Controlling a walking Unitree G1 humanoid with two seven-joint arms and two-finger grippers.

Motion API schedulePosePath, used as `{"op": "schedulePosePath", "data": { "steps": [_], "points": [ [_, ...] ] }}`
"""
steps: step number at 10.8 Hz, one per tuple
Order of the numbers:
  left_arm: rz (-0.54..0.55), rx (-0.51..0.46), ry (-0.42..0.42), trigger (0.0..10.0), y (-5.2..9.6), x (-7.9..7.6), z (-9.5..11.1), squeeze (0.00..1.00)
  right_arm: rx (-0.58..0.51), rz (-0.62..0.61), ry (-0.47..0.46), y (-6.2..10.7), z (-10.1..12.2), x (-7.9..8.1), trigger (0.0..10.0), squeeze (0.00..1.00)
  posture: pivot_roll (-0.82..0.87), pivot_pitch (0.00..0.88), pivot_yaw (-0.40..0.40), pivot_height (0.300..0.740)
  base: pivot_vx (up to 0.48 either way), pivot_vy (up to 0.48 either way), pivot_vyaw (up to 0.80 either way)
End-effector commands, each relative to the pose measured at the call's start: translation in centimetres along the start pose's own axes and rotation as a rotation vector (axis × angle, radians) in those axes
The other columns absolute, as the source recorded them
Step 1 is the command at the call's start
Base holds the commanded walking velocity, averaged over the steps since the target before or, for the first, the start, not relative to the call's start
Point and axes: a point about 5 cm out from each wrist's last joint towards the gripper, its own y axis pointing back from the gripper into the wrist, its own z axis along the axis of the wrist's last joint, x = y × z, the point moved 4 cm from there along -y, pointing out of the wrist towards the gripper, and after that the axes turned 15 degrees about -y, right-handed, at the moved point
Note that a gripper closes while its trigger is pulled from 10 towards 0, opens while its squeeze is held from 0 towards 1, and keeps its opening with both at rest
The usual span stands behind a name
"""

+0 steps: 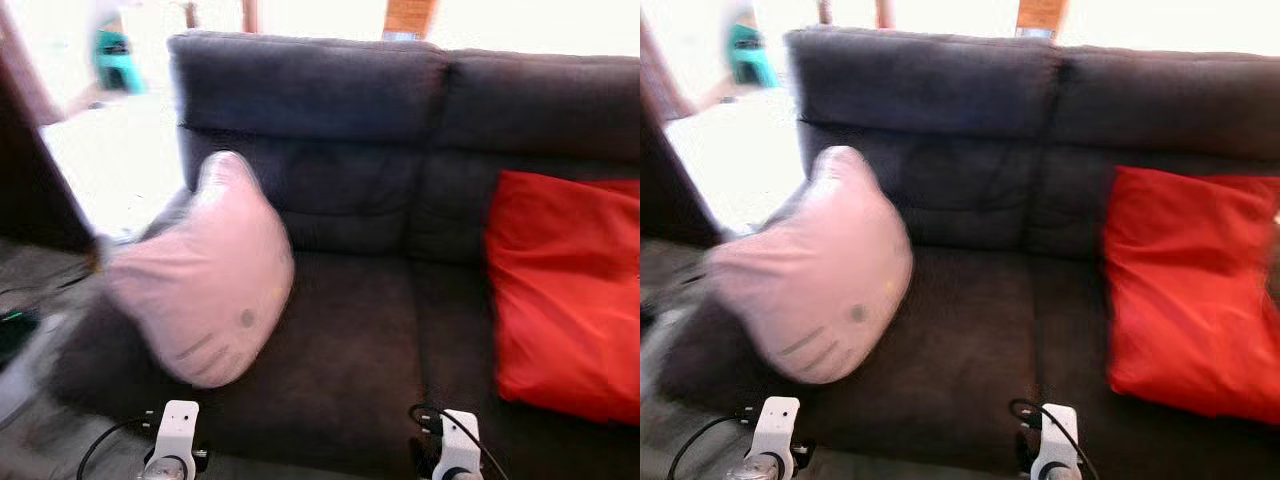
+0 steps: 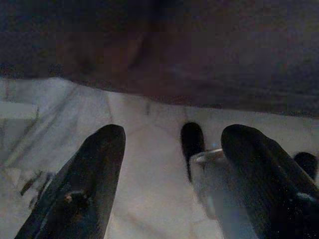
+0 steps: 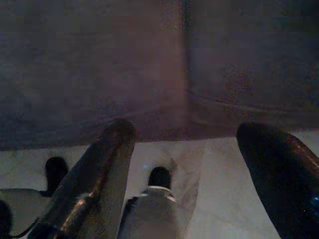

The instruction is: Move the pillow to the sofa from floor

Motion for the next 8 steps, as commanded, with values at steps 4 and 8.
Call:
{"op": "schedulePosePath", "data": {
  "steps": [4, 8],
  "points": [
    [-0.012, 0.022, 0.008, 10.0, 0.13, -0.90, -0.66, 0.00, 0.008, -0.022, 0.019, 0.04, -0.01, -0.66, 10.0, 0.00, 0.10, 0.010, -0.068, 0.740, 0.000, -0.365, 0.00],
    [-0.018, 0.022, 0.004, 10.0, 0.14, -0.99, -0.69, 0.00, 0.003, -0.013, 0.024, 0.06, 0.05, -0.72, 10.0, 0.00, 0.10, 0.016, -0.072, 0.740, 0.000, -0.364, 0.00]
  ]
}}
